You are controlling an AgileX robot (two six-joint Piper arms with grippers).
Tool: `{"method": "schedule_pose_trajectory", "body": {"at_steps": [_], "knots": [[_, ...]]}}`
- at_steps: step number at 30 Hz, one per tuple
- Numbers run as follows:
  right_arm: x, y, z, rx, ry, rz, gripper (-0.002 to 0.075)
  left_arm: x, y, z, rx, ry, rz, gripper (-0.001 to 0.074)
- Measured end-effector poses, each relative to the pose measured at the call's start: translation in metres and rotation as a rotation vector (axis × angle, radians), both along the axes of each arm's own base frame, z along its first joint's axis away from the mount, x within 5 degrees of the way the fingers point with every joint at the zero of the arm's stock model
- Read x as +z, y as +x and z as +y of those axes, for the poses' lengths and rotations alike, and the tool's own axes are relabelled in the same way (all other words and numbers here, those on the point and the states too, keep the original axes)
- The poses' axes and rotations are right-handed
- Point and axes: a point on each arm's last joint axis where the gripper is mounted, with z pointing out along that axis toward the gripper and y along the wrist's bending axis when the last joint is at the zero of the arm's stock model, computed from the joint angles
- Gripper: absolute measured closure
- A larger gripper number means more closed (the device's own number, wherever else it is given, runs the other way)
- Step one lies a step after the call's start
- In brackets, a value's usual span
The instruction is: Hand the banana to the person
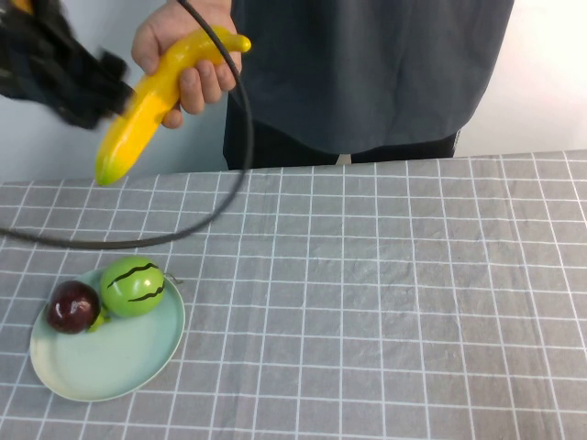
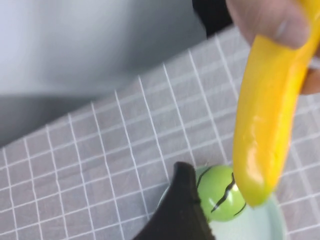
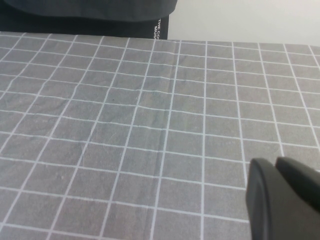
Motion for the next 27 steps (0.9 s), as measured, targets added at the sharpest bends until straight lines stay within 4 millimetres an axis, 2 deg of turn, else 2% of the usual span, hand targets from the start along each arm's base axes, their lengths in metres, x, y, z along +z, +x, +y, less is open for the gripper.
{"method": "schedule_pose_trajectory", "body": {"at_steps": [3,5,7,10,12,15,21,24,27], "knots": [[0.0,0.0,0.0,0.0,0.0,0.0,0.0732,0.028,-0.032,0.013,0.022,-0.084,-0.067,0.018],[0.0,0.0,0.0,0.0,0.0,0.0,0.0732,0.045,-0.058,0.023,0.035,-0.138,-0.116,0.0212],[0.0,0.0,0.0,0.0,0.0,0.0,0.0732,0.053,-0.082,0.034,0.036,-0.166,-0.149,0.0304],[0.0,0.0,0.0,0.0,0.0,0.0,0.0732,0.053,-0.118,0.05,0.035,-0.188,-0.185,0.0557],[0.0,0.0,0.0,0.0,0.0,0.0,0.0732,0.046,-0.14,0.061,0.035,-0.187,-0.219,0.0659],[0.0,0.0,0.0,0.0,0.0,0.0,0.0732,0.032,-0.173,0.076,0.02,-0.211,-0.282,0.0711],[0.0,0.0,0.0,0.0,0.0,0.0,0.0732,-0.016,-0.226,0.093,-0.026,-0.342,-0.412,0.0733],[0.0,0.0,0.0,0.0,0.0,0.0,0.0732,-0.042,-0.244,0.096,-0.058,-0.454,-0.497,0.0735],[0.0,0.0,0.0,0.0,0.0,0.0,0.0732,-0.073,-0.253,0.097,-0.075,-0.504,-0.522,0.0735]]}}
